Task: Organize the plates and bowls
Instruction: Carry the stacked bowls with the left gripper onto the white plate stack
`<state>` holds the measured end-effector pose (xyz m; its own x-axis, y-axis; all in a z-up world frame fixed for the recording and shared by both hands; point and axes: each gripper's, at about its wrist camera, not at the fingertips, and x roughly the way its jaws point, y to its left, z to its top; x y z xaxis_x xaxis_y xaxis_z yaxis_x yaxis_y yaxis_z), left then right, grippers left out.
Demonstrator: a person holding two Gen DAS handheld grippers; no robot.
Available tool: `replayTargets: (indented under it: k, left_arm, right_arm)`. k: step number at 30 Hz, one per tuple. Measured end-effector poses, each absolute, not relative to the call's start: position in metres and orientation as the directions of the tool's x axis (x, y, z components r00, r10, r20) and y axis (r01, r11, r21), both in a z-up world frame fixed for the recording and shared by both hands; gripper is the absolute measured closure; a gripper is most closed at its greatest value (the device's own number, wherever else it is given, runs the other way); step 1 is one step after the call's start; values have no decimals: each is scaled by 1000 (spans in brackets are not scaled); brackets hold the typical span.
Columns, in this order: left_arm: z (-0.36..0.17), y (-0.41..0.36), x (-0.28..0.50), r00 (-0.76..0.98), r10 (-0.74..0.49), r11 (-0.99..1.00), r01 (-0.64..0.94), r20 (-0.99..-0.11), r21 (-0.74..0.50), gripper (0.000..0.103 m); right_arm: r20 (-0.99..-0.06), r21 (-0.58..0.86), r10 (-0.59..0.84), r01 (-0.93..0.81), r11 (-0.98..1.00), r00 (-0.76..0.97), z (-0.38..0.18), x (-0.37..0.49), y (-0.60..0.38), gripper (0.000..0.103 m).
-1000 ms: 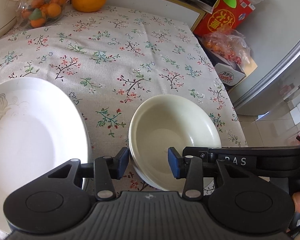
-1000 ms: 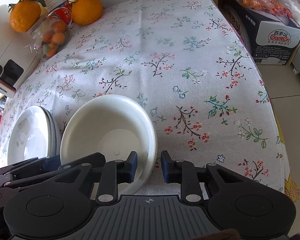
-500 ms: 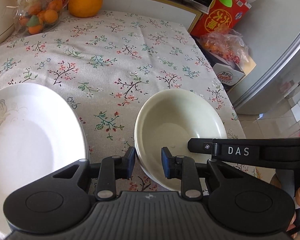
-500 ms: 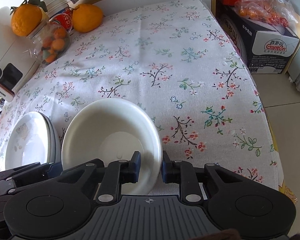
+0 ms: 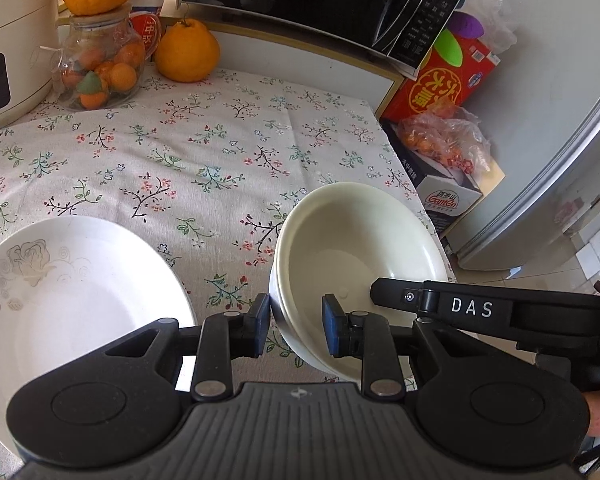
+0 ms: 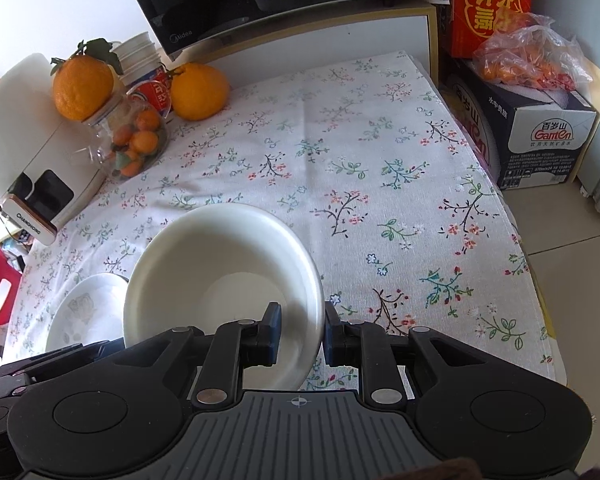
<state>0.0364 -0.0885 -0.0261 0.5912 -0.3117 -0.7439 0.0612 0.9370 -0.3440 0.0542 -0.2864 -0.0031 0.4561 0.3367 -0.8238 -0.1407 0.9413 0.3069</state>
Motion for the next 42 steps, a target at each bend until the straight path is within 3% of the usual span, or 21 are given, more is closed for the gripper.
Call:
replayTargets:
  k: [9, 20, 42]
  left_arm:
    - [-12, -79, 28, 646, -278, 948, 68, -711, -310, 79]
    - [-16, -44, 22, 642, -215, 950, -37, -736, -309, 79]
    - [-25, 13, -1, 619, -109, 936, -199, -778, -289, 79]
  right_arm:
    - [-793, 319, 359, -166, 933, 492, 12, 54, -269, 82]
    - [-771, 319, 413, -268, 909, 484, 23, 50, -225, 82]
    - [-838, 282, 422, -386, 878, 347, 6, 37, -138, 80]
